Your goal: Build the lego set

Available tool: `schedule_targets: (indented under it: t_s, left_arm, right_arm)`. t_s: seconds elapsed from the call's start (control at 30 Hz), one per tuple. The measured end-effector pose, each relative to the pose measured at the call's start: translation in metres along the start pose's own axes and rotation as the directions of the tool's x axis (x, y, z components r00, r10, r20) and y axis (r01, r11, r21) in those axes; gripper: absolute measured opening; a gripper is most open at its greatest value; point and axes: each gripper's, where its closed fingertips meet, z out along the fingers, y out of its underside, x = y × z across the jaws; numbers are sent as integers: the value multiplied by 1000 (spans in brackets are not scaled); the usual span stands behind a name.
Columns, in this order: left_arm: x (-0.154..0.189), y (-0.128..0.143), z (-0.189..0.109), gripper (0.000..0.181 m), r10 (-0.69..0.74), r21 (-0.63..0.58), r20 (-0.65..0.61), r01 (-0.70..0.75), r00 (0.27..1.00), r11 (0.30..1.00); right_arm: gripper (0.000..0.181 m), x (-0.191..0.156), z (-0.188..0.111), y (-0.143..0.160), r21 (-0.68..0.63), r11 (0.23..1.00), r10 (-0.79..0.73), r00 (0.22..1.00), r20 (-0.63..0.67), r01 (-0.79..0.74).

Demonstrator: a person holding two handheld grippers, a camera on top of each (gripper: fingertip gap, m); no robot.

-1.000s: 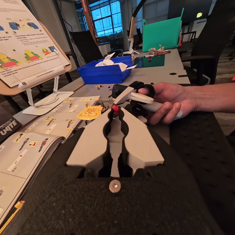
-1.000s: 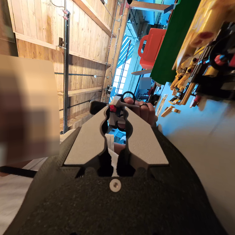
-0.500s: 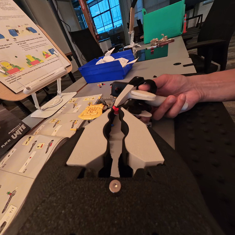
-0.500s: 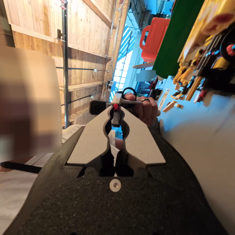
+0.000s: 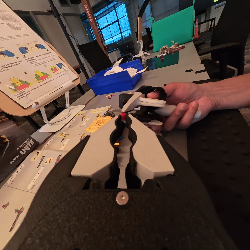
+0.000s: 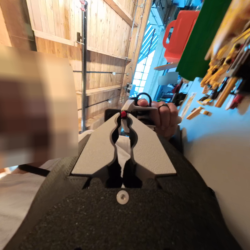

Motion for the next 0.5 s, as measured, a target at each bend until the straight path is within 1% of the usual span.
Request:
schedule_targets:
  t_s: [0.07, 0.1, 0.13, 0.17, 0.2, 0.23, 0.27, 0.3, 0.33, 0.37, 0.4, 0.43, 0.47, 0.5]
  left_arm:
    - [0, -2, -1, 7, -21, 12, -13, 21, 1000, 1000]
    - [-1, -3, -2, 7, -38, 18, -14, 39, 999, 999]
    - [-4, -4, -3, 7, -57, 25, -5, 57, 998, 998]
    - [-8, -4, -4, 6, -80, 29, 2, 79, 997, 996]
    - [-11, -2, -5, 7, -108, 23, 3, 108, 994, 994]
    - [-13, 2, -5, 7, -132, 10, 9, 132, 991, 991]
    - [-16, 5, -5, 7, -139, -4, 18, 139, 990, 990]
    - [-16, 7, -4, 7, -135, -15, 22, 135, 991, 991]
    - [-15, 8, -3, 7, -127, -21, 22, 127, 992, 992]
    - [-12, 8, -2, 7, -118, -29, 17, 119, 993, 993]
    - [-10, 10, 0, 7, -108, -43, 11, 109, 994, 993]
    - [-8, 14, 2, 7, -97, -62, 6, 97, 995, 993]
    - [-6, 17, 3, 7, -83, -81, 7, 83, 997, 993]
    - [-5, 19, 4, 7, -70, -91, 10, 71, 997, 993]
  right_arm:
    - [7, -1, 0, 0, -8, 990, -139, 987, -82, 139]
    - [7, -1, -1, -1, -15, 973, -229, 964, -138, 229]
    - [7, -4, -5, -3, -30, 943, -332, 923, -195, 333]
    - [12, -11, -12, -9, -42, 894, -442, 862, -250, 446]
    - [21, -20, -22, -19, -63, 824, -552, 772, -316, 563]
    - [31, -31, -36, -28, -122, 715, -676, 636, -373, 688]
    - [35, -43, -51, -37, -216, 579, -783, 463, -415, 786]
    - [32, -50, -72, -46, -345, 448, -851, 275, -448, 825]
    - [28, -52, -94, -51, -493, 329, -893, 94, -441, 805]
    - [28, -48, -118, -54, -635, 236, -917, -48, -396, 736]
    - [31, -38, -141, -52, -750, 165, -936, -138, -324, 640]
    - [36, -25, -164, -48, -839, 110, -951, -188, -244, 533]
    - [36, -13, -184, -45, -897, 74, -962, -206, -179, 436]
    - [35, -1, -195, -37, -922, 82, -977, -153, -150, 378]
